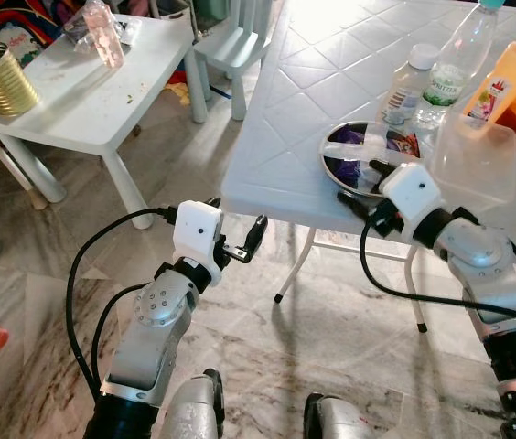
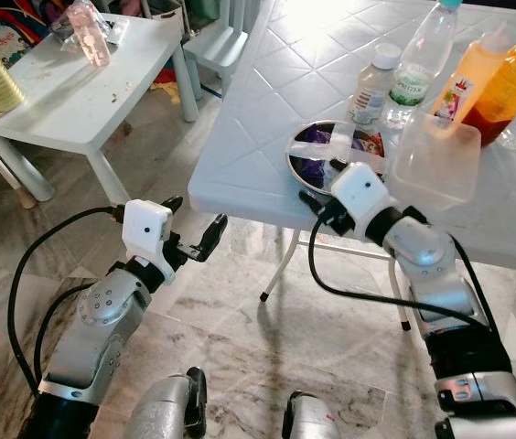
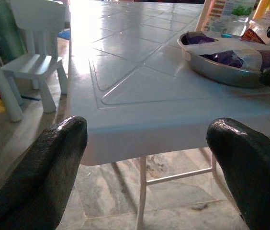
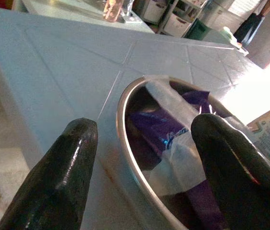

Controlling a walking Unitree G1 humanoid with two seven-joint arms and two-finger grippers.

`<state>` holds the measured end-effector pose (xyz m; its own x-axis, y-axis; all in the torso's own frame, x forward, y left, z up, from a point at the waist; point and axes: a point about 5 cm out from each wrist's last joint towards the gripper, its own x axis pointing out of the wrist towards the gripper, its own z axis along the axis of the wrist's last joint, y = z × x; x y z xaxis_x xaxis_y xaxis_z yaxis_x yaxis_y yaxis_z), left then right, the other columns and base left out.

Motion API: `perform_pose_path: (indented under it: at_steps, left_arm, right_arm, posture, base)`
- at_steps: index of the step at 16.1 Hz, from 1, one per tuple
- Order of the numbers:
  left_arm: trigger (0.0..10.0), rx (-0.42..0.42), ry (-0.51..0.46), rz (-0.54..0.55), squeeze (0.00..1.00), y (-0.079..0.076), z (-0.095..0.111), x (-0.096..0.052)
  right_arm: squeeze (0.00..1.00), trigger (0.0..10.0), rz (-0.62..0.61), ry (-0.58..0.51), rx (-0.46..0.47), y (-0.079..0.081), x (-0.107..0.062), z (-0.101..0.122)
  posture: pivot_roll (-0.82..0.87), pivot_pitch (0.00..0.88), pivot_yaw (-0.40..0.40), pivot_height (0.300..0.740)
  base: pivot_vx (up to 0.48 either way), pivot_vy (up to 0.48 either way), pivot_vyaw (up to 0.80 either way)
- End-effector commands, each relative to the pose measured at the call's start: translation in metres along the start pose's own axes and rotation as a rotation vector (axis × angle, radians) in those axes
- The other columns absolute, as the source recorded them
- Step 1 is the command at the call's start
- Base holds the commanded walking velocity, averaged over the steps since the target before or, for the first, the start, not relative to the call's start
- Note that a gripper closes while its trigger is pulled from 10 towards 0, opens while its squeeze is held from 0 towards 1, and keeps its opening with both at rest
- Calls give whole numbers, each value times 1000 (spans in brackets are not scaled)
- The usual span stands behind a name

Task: Restocking fridge

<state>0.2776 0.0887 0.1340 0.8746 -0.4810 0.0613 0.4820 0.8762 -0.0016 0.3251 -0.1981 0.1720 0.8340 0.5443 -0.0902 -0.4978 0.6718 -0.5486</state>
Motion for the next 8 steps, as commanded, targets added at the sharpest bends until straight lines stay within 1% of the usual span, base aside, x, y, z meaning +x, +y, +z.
perform_pose_path:
  at_steps: [1, 2, 3, 4, 5, 6, 7, 8]
  left_arm:
    - [10000, 4, 16, 0, 0, 0, -2, -2]
    - [10000, 5, 16, 0, 0, 0, -2, -2]
    - [10000, 4, 17, 1, 0, 0, -2, -2]
    - [10000, 4, 19, 3, 0, 0, -3, -2]
    - [10000, 3, 22, 3, 0, -1, -3, -3]
    - [10000, 3, 26, 1, 0, -1, -4, -3]
    - [10000, 4, 30, -1, 0, -1, -5, -3]
    - [10000, 5, 32, -2, 0, -1, -5, -3]
  right_arm:
    - [0, 10000, 59, -22, -18, 7, 0, 4]
    - [0, 10000, 62, 7, -21, 8, -1, 0]
    - [0, 10000, 33, 40, -25, 5, -2, -5]
    - [0, 10000, 14, 73, -16, 2, -3, -10]
    - [0, 10000, 22, 105, 0, 2, -6, -16]
    - [0, 6902, 43, 123, 7, 4, -7, -20]
    - [0, 4039, 66, 136, 9, 7, -8, -23]
    - [0, 1608, 70, 138, 10, 7, -8, -24]
  posture:
    - [80, 162, 57, 740]
    - [80, 163, 55, 740]
    - [80, 163, 55, 740]
    - [82, 165, 55, 740]
    - [81, 166, 55, 740]
    - [80, 167, 56, 740]
    - [81, 168, 56, 740]
    - [81, 169, 57, 740]
  base:
    - [0, 0, 0]
    - [0, 0, 0]
    - [0, 0, 0]
    - [0, 0, 0]
    - [0, 0, 0]
    - [0, 0, 0]
    - [0, 0, 0]
    - [0, 0, 0]
